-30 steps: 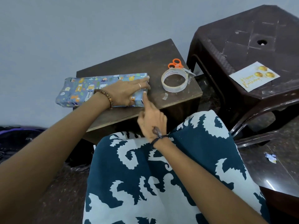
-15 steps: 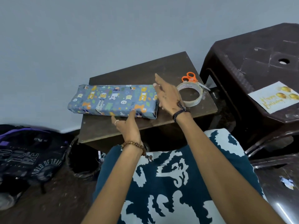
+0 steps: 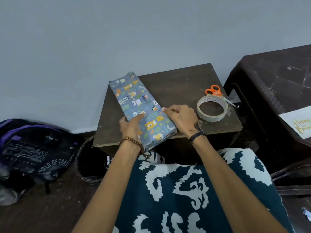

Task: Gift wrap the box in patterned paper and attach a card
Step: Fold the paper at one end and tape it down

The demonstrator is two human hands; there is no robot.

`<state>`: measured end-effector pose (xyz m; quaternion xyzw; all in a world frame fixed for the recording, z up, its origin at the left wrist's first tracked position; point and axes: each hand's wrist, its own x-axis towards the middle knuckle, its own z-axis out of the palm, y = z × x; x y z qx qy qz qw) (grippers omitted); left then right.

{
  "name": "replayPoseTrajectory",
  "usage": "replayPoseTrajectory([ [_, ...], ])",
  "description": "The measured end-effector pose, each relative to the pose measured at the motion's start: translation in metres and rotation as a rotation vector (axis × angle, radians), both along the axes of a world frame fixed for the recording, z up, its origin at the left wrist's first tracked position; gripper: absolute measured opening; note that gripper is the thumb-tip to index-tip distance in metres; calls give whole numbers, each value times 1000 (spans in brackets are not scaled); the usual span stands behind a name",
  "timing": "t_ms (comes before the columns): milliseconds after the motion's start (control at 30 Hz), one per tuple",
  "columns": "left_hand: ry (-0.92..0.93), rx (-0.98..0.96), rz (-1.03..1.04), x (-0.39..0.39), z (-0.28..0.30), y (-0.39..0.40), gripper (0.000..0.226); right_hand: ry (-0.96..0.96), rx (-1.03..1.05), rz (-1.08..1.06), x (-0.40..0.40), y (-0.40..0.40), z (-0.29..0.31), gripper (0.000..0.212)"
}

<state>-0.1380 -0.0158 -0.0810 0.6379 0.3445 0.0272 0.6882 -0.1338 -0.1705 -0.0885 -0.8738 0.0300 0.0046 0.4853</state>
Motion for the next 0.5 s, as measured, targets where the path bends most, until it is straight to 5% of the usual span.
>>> replayPoseTrajectory([
  [133, -68, -119, -50, -10, 9, 5, 95, 101, 464, 59, -14, 5, 11, 15],
  [233, -158, -244, -125, -21, 22, -5, 79, 112, 651, 120, -36, 9, 26, 29],
  [367, -216, -267, -408, -23, 44, -14, 27, -157, 231, 61, -64, 18, 40, 53],
  [433, -204, -272, -458, -19, 53, -17, 25, -228, 30, 87, -71, 26, 42, 65],
  [500, -172, -330, -452, -13, 61, -18, 45, -315, -95, 128, -73, 32, 41, 73],
])
